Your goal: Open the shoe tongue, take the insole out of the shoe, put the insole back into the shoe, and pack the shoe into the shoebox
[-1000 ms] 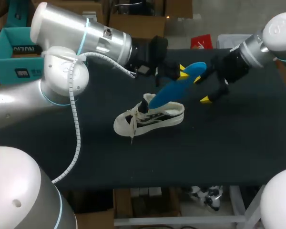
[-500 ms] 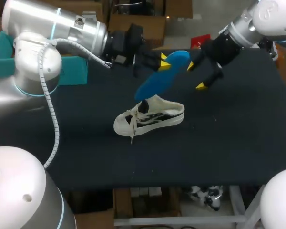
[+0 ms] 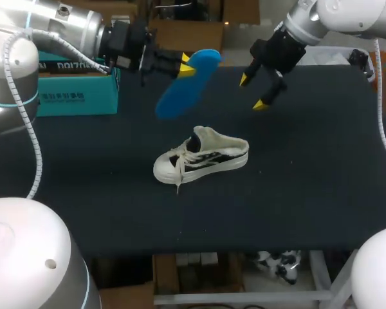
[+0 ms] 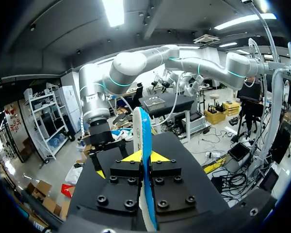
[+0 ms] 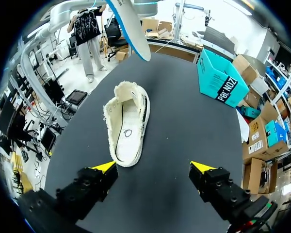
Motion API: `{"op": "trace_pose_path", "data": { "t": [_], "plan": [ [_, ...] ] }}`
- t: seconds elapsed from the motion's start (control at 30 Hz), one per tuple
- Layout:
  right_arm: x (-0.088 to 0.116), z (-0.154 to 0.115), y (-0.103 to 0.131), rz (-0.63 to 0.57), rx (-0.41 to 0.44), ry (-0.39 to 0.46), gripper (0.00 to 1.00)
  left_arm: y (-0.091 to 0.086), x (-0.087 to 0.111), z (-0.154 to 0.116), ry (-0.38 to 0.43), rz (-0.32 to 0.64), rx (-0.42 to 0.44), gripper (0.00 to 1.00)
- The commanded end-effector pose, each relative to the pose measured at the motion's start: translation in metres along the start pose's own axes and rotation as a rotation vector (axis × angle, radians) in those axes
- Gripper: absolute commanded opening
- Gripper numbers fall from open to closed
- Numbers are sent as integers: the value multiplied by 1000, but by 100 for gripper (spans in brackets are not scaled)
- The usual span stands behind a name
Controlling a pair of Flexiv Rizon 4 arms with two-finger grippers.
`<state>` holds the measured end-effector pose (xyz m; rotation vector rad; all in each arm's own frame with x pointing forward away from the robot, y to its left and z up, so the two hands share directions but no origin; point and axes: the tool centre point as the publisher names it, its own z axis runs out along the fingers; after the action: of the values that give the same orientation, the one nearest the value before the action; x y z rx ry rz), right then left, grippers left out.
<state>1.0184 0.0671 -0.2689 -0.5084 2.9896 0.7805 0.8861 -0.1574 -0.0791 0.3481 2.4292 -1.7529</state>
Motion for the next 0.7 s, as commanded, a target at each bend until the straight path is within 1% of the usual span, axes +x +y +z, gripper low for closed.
{"op": "trace_pose_path", "data": {
  "t": [0.03, 0.23, 0.37, 0.47, 0.5, 0.6, 0.67, 0.7],
  "plan": [
    [-4, 4, 14, 26, 69, 59, 100, 5, 4, -22, -22, -48, -66, 0],
    [12, 13, 21, 100, 154, 22, 100, 5, 4, -22, -22, -48, -66, 0],
    [20, 21, 29, 90, 169, 14, 100, 5, 4, -22, -22, -48, -66, 0],
    [20, 32, 34, 75, 167, 12, 100, 5, 4, -22, -22, -48, -66, 0],
    [20, 34, 35, 72, 167, 12, 100, 11, 7, -27, -7, -44, -53, 0],
    [16, 46, 41, 56, 176, 25, 100, 31, 8, -49, -36, -81, -20, 0],
    [14, 52, 45, 55, 190, 29, 100, 40, 10, -57, -60, -90, -28, 0],
    [12, 55, 48, 48, 192, 31, 100, 46, 10, -64, -80, -100, -16, 0]
  ]
}}
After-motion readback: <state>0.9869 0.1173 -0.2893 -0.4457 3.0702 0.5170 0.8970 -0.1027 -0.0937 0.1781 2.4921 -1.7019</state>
